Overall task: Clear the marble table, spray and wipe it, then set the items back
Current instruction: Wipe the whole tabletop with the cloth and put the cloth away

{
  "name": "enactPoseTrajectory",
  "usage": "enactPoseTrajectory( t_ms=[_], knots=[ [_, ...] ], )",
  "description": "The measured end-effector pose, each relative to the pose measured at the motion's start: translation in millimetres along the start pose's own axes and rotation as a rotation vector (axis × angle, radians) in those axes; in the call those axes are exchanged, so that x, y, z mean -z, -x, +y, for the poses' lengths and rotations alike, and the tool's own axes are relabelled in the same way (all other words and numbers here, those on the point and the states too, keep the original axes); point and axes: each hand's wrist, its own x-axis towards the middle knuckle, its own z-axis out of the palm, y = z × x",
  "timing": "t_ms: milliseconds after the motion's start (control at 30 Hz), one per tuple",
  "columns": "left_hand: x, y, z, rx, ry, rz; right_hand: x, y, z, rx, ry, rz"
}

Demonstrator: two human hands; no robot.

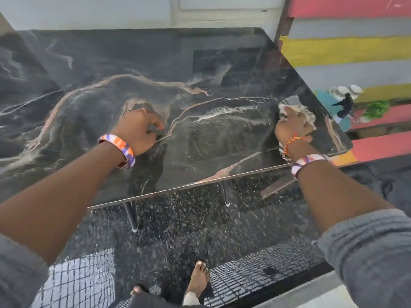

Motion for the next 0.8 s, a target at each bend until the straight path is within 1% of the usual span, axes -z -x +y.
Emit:
enactPoseTrajectory(
  t_ms=[33,67,100,233,333,467,567,667,733,800],
  knots=[
    [3,5,-5,0.034,-0.003,0.008,-4,3,-9,0.008,0.045,-0.014],
    [6,9,-11,0.071,-0.005,0.019,-8,11,-19,0.045,0.035,-0.042],
    [9,14,-20,0.103,-0.001,0.031,-16,19,-32,0.115,0.040,-0.067],
    [26,40,-54,0.183,0.018,0.091,-55,68,-78,0.379,0.183,-0.215],
    [46,69,-81,0.235,0.022,0.143,-93,121,-114,0.589,0.149,-0.299],
    [79,125,-131,0.296,0.008,0.163,-142,218,-156,0.791,0.119,-0.404],
    [101,172,-167,0.399,-0.001,0.160,-167,291,-179,0.870,0.103,-0.464],
    [116,220,-197,0.512,0.015,0.228,-185,362,-200,0.943,0.061,-0.555],
    [124,252,-208,0.613,0.083,0.291,-199,402,-210,0.971,-0.005,-0.622],
    [125,281,-224,0.731,0.158,0.344,-211,434,-217,0.962,-0.124,-0.684]
  ],
)
